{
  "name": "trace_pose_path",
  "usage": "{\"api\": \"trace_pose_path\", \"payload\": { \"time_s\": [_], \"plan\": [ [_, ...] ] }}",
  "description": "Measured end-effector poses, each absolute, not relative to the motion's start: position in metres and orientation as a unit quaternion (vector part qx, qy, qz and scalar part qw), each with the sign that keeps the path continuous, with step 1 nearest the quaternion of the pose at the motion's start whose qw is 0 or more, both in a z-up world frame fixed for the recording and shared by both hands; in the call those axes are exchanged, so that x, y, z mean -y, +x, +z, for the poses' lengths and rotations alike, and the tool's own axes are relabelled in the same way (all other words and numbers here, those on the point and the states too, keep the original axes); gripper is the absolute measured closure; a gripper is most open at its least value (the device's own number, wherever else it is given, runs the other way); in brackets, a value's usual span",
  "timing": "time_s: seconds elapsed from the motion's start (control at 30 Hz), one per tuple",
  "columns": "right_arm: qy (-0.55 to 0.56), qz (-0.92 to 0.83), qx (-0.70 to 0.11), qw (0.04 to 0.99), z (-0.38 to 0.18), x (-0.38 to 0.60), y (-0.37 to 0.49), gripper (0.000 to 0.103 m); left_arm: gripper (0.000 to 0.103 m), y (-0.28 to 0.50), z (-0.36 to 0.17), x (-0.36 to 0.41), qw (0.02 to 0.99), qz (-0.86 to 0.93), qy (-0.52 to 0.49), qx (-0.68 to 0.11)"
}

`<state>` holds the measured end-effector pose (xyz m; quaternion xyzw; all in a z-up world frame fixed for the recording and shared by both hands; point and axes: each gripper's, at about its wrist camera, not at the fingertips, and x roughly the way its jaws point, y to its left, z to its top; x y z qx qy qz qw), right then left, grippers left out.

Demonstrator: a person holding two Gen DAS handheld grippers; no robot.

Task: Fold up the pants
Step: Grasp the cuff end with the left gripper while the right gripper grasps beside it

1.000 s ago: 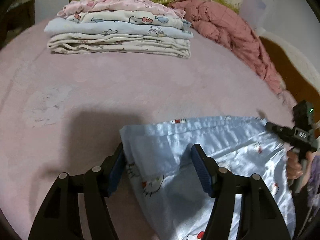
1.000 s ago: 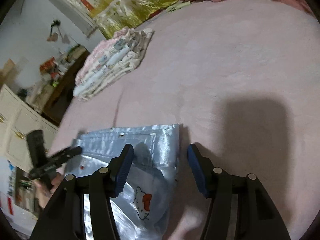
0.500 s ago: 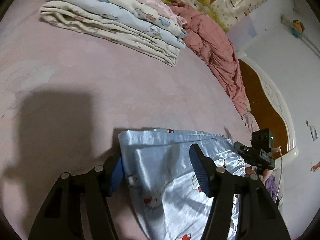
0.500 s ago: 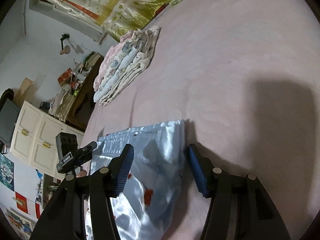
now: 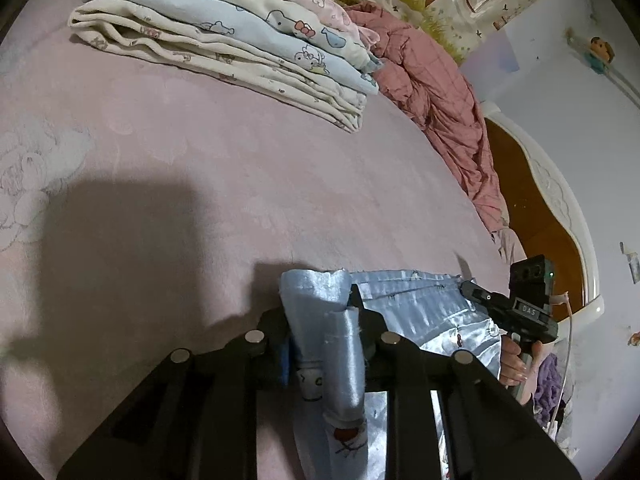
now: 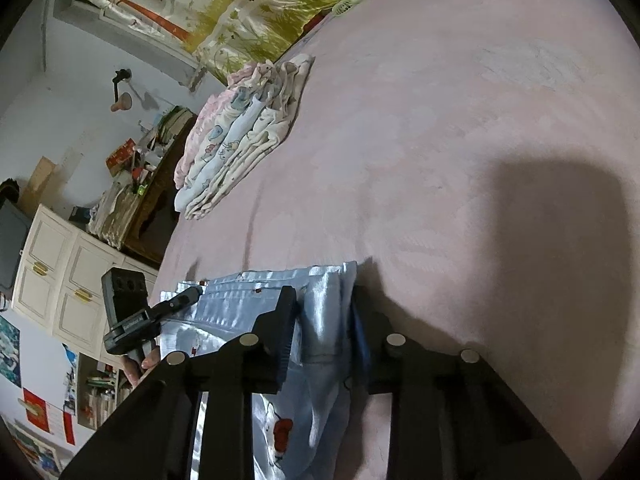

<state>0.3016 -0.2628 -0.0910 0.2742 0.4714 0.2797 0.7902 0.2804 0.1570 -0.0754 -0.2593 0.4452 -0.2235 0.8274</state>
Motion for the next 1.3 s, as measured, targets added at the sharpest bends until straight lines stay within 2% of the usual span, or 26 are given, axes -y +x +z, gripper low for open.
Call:
{"api": "trace_pose_path", "payload": {
  "time_s": [0.07, 0.1, 0.13, 0.17, 0.3, 0.57, 0.8, 0.93, 1.2, 1.3],
  "plan": [
    [0.27, 0.269, -0.471, 0.795, -0.091, 0.263, 0.302, 0.094, 0.084, 0.28, -0.076, -0.158, 0.83, -0.218, -0.262, -0.442],
    [0.272, 0.263, -0.473, 0.796, -0.093, 0.263, 0.304, 0.094, 0.093, 0.279, -0.076, -0.158, 0.831, -0.217, -0.262, -0.441],
    [0.274, 0.264, -0.473, 0.795, -0.094, 0.263, 0.304, 0.096, 0.098, 0.278, -0.076, -0.158, 0.834, -0.213, -0.258, -0.439],
    [0.275, 0.266, -0.471, 0.795, -0.094, 0.263, 0.304, 0.097, 0.098, 0.277, -0.075, -0.156, 0.836, -0.215, -0.252, -0.438],
    [0.258, 0.272, -0.45, 0.811, -0.083, 0.261, 0.297, 0.097, 0.099, 0.266, -0.058, -0.147, 0.861, -0.215, -0.21, -0.409],
    [0.227, 0.316, -0.37, 0.843, -0.027, 0.261, 0.251, 0.098, 0.099, 0.219, -0.009, -0.132, 0.893, -0.254, -0.158, -0.337],
    [0.189, 0.328, -0.341, 0.861, 0.021, 0.269, 0.187, 0.098, 0.098, 0.163, 0.025, -0.126, 0.898, -0.273, -0.129, -0.322],
    [0.175, 0.329, -0.341, 0.863, 0.029, 0.27, 0.152, 0.098, 0.098, 0.136, 0.021, -0.125, 0.891, -0.273, -0.131, -0.339],
    [0.156, 0.31, -0.377, 0.858, 0.002, 0.264, 0.102, 0.098, 0.098, 0.099, -0.01, -0.124, 0.874, -0.263, -0.135, -0.385],
    [0.147, 0.306, -0.384, 0.859, -0.006, 0.264, 0.091, 0.098, 0.094, 0.092, -0.019, -0.122, 0.87, -0.26, -0.129, -0.399]
  ]
}}
